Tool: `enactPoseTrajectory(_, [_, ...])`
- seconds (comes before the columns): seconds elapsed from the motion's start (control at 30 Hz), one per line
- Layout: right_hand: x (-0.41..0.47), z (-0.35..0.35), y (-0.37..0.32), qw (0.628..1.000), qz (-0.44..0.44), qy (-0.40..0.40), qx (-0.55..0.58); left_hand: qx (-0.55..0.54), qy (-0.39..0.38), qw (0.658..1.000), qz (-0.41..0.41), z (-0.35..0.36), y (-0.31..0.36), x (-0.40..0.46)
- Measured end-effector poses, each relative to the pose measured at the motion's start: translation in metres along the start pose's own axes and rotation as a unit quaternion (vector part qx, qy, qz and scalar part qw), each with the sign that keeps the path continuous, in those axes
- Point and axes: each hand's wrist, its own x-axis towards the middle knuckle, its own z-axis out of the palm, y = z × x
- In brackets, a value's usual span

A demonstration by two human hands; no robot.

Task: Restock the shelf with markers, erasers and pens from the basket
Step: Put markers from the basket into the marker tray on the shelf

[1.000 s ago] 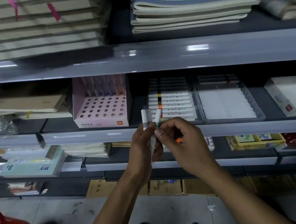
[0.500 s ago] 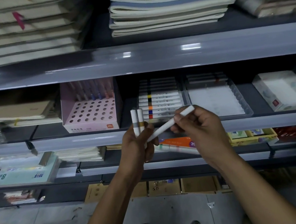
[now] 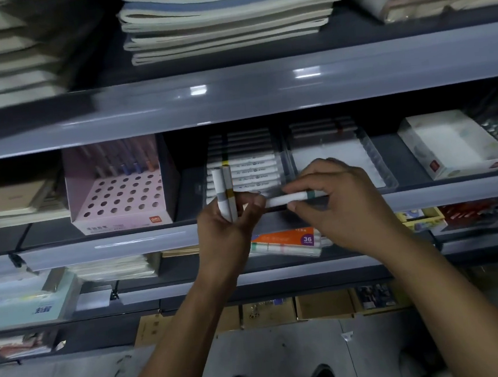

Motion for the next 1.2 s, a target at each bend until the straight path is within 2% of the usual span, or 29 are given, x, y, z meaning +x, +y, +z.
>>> enactPoseTrajectory(0.1, [0.005, -0.007, 0.002, 0.999, -0.019, -0.005, -0.048, 0.03, -0.013, 0.999, 0.029, 0.008, 0.0, 0.004])
enactPoseTrajectory(0.33, [0.013, -0.018, 0.009, 0.99, -0.054, -0.037, -0.124, 0.094, 0.009, 0.992, 0.079, 0.024, -0.002, 0.011])
enactPoseTrajectory(0.57, [0.038, -0.034, 0.042, 0.986, -0.037, -0.063, -0.153, 0.171, 0.038, 0.981, 0.082, 0.029, -0.008, 0.017])
enactPoseTrajectory(0.8, [0.069, -0.041, 0.078, 0.965, 0.035, -0.084, -0.244, 0.304, 0.02, 0.946, 0.11, 0.029, -0.015, 0.016])
enactPoseTrajectory(0.97, [0.087, -0.035, 0.096, 0.948, 0.102, -0.116, -0.279, 0.322, 0.031, 0.94, 0.104, 0.031, -0.019, 0.015])
enactPoseTrajectory(1.2, [0.095, -0.023, 0.103, 0.941, 0.151, -0.091, -0.288, 0.333, 0.031, 0.937, 0.101, 0.033, -0.017, 0.016])
